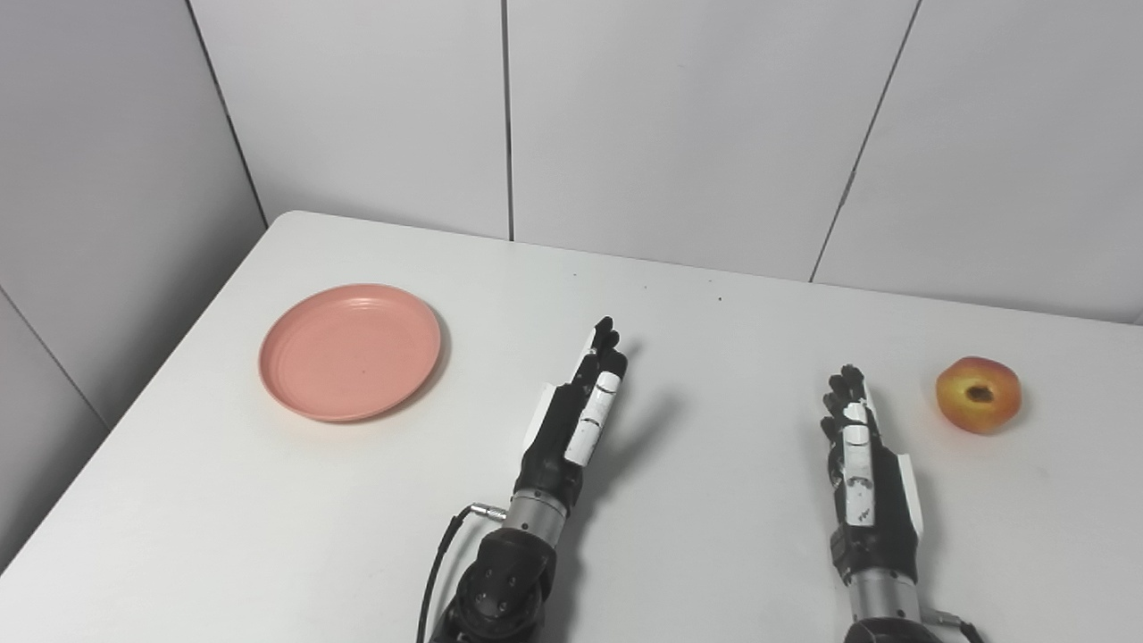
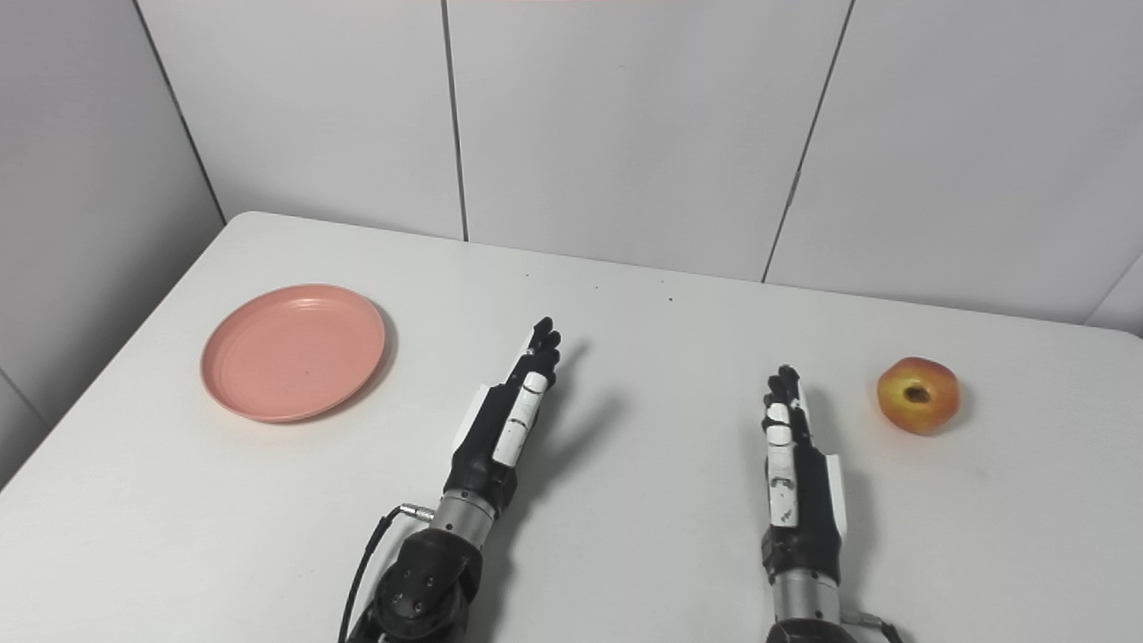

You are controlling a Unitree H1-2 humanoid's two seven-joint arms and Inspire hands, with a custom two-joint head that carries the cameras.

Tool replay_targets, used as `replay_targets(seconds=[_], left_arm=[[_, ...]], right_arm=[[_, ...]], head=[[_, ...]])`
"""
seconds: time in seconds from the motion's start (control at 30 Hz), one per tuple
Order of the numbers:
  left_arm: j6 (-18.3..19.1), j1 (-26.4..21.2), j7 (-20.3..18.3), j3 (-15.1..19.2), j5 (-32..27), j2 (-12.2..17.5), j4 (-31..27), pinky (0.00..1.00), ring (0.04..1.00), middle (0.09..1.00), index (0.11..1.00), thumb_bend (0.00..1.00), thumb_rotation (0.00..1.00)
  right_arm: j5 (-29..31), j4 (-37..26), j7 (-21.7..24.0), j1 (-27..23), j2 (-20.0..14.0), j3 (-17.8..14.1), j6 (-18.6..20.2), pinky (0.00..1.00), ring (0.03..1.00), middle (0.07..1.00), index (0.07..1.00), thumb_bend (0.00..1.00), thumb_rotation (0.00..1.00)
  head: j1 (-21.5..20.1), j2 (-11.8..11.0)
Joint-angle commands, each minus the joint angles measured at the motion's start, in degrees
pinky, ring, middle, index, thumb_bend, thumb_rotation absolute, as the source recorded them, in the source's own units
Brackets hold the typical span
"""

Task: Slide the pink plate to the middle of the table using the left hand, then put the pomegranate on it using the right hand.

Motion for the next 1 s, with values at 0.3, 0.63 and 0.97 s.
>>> replay_targets(seconds=[0.3, 0.63, 0.97], left_arm=[[-4.9, -0.7, 1.2, 0.2, 0.3, -2.0, 3.1, 1.0, 1.0, 1.0, 1.0, 0.65, 1.0], [-5.9, -0.8, 1.4, 0.3, 0.2, -1.8, 4.1, 1.0, 1.0, 1.0, 1.0, 0.66, 1.0], [-4.4, -0.8, 2.6, 1.3, 1.0, -1.3, 1.3, 1.0, 0.992, 1.0, 0.991, 0.69, 1.0]], right_arm=[[0.5, 2.9, 0.7, 1.1, -1.7, -1.0, -5.0, 1.0, 0.973, 0.966, 0.964, 0.51, 1.0], [0.6, 3.6, 0.9, 1.2, -1.8, -0.9, -5.6, 1.0, 0.977, 0.972, 0.969, 0.53, 1.0], [0.5, 5.1, 0.5, 1.0, -1.4, -0.9, -7.6, 1.0, 0.976, 0.97, 0.968, 0.5, 1.0]], head=[[0.8, -0.9], [1.0, -2.1], [0.7, -3.0]])
